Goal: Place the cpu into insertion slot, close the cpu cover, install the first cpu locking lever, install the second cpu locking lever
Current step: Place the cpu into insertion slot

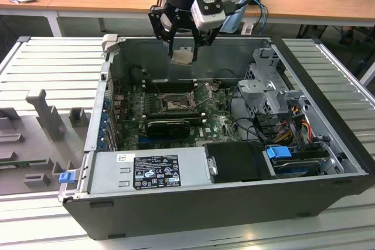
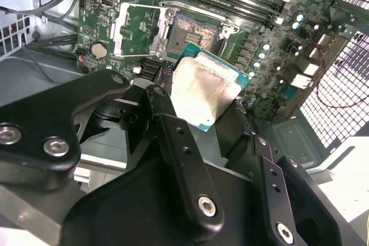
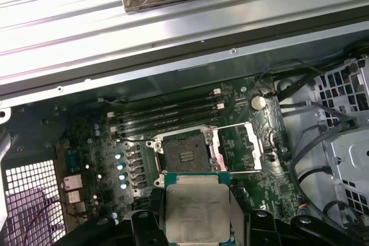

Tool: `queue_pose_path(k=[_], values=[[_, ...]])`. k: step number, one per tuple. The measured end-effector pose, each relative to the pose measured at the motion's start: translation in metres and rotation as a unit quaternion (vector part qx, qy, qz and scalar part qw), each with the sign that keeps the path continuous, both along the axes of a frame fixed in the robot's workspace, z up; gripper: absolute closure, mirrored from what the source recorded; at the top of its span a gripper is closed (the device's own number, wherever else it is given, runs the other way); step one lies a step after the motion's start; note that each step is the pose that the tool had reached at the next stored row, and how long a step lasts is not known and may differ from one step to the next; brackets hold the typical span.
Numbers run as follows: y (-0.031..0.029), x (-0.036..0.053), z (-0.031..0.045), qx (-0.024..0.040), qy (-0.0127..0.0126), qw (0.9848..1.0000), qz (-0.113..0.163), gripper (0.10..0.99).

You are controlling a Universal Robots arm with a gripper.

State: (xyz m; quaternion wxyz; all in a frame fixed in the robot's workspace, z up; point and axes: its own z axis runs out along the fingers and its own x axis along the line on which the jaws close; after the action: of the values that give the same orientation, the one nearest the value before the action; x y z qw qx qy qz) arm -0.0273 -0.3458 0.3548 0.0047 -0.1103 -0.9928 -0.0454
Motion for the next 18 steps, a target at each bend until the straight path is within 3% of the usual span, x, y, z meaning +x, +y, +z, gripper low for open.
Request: queue_pose_path(k=[18], values=[[0.0000,0.0000,-0.0009,0.0000,0.0000,0.9996,-0.027,0.545]])
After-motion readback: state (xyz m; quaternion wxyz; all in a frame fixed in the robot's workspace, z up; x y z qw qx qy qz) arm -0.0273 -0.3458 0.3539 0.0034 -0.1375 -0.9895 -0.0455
